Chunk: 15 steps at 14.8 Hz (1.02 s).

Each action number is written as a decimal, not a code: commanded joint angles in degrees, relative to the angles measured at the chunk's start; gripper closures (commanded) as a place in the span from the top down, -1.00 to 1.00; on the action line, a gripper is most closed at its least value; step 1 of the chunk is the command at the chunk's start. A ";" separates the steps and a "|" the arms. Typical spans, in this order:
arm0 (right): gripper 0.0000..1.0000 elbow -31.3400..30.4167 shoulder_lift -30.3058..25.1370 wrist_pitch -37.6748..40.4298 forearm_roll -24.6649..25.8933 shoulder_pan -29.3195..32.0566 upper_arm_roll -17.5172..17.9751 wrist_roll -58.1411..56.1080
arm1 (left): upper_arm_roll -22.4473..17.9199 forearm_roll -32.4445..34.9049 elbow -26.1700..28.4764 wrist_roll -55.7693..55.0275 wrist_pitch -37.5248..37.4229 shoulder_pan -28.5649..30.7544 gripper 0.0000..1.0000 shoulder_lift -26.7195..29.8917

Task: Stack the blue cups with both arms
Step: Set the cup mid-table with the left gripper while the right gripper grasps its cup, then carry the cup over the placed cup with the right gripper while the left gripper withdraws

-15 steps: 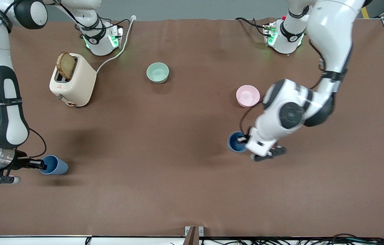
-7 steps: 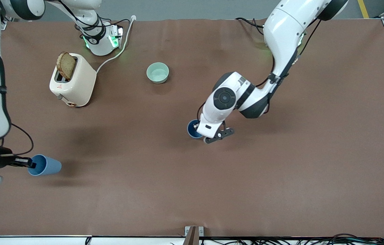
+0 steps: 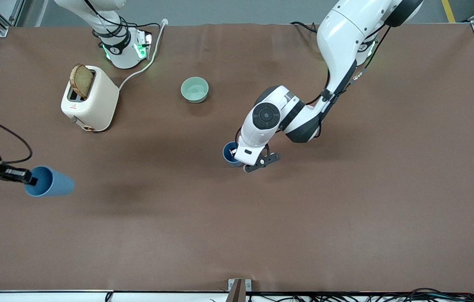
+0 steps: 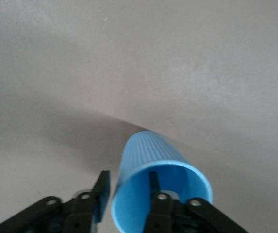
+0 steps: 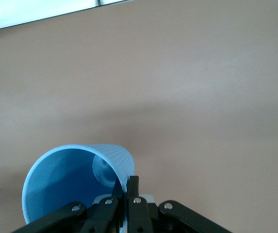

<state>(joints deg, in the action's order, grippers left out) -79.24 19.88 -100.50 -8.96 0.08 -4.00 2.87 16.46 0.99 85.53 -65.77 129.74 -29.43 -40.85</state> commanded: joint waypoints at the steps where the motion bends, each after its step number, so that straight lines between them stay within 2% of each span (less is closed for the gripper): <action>1: -0.99 -4.43 -5.63 1.36 1.14 -5.68 0.05 7.91 | -1.17 1.56 -3.00 -0.50 -2.11 0.16 1.00 2.69; 5: -0.99 -4.79 -6.53 1.63 1.05 -17.45 0.05 26.16 | -2.84 1.74 -3.53 1.78 -8.00 5.51 1.00 10.42; 8: -0.99 -4.70 -5.48 -0.65 1.05 -25.98 0.05 36.04 | -2.84 1.74 -3.71 9.14 -15.63 11.13 1.00 15.96; 12: -0.99 -4.61 0.05 -9.51 0.78 -34.77 0.05 48.68 | -2.75 1.65 -3.79 24.17 -22.59 20.01 1.00 21.77; 15: -0.99 -4.70 3.75 -12.60 1.23 -38.83 -0.04 50.12 | -2.75 1.65 -3.79 31.65 -26.45 25.29 1.00 25.98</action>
<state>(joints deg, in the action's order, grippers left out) -84.03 21.79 -111.48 -8.48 -36.78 -3.37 51.35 13.30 1.67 80.24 -37.90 105.52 -6.36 -18.49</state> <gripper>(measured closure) 0.956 0.000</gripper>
